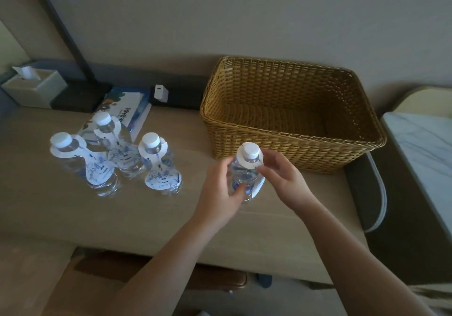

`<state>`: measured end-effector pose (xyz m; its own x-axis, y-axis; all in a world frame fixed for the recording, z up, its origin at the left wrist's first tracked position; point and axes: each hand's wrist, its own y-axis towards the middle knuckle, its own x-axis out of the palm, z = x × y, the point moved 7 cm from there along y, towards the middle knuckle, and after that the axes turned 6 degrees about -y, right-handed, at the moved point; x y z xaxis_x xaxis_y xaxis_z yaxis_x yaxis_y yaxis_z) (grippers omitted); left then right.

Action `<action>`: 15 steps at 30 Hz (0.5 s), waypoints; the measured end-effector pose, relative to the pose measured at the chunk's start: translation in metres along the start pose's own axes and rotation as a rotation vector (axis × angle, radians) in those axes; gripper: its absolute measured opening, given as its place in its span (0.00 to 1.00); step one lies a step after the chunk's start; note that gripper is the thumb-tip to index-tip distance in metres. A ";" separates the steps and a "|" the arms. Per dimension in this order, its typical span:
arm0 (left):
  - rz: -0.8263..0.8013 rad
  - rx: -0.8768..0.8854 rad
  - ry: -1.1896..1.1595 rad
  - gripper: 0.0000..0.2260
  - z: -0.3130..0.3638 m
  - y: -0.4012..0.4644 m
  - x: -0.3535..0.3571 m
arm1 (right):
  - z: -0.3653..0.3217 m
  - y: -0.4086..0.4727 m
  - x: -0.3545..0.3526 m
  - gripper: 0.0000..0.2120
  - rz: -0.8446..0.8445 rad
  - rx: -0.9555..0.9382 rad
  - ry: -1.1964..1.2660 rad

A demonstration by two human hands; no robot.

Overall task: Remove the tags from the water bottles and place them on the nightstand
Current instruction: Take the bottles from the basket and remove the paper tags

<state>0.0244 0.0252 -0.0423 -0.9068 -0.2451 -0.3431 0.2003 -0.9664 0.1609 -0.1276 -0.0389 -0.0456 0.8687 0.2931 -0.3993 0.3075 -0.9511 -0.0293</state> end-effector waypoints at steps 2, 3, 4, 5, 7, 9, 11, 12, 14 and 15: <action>0.008 0.019 0.042 0.27 0.003 0.006 0.001 | 0.013 0.000 -0.001 0.20 -0.044 0.068 0.004; 0.008 0.022 0.065 0.28 0.005 0.009 0.002 | 0.020 -0.001 0.002 0.21 -0.082 0.103 0.005; 0.005 0.016 0.086 0.30 0.006 0.012 0.002 | 0.026 -0.003 0.005 0.21 -0.123 0.129 0.016; -0.004 0.001 0.100 0.30 0.006 0.014 0.003 | 0.032 -0.006 0.008 0.21 -0.153 0.149 0.036; -0.024 -0.027 0.089 0.30 0.005 0.017 0.006 | 0.042 -0.011 0.008 0.17 -0.148 0.174 0.081; -0.024 -0.034 0.072 0.27 0.005 0.018 0.006 | 0.047 -0.014 0.002 0.10 -0.091 0.173 0.096; 0.000 -0.042 0.091 0.25 0.003 0.018 0.004 | 0.046 -0.017 -0.004 0.09 -0.067 0.158 0.120; 0.009 -0.044 0.099 0.24 0.002 0.018 0.002 | 0.043 -0.018 -0.007 0.09 -0.065 0.148 0.138; 0.010 -0.041 0.086 0.24 0.000 0.017 0.000 | 0.031 -0.020 -0.014 0.04 -0.061 0.107 0.173; 0.009 -0.037 0.066 0.24 -0.001 0.017 0.000 | 0.024 -0.021 -0.017 0.02 -0.060 0.076 0.190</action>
<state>0.0282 0.0092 -0.0401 -0.8786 -0.2575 -0.4022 0.2233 -0.9660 0.1305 -0.1584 -0.0268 -0.0604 0.9095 0.3556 -0.2153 0.3369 -0.9339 -0.1197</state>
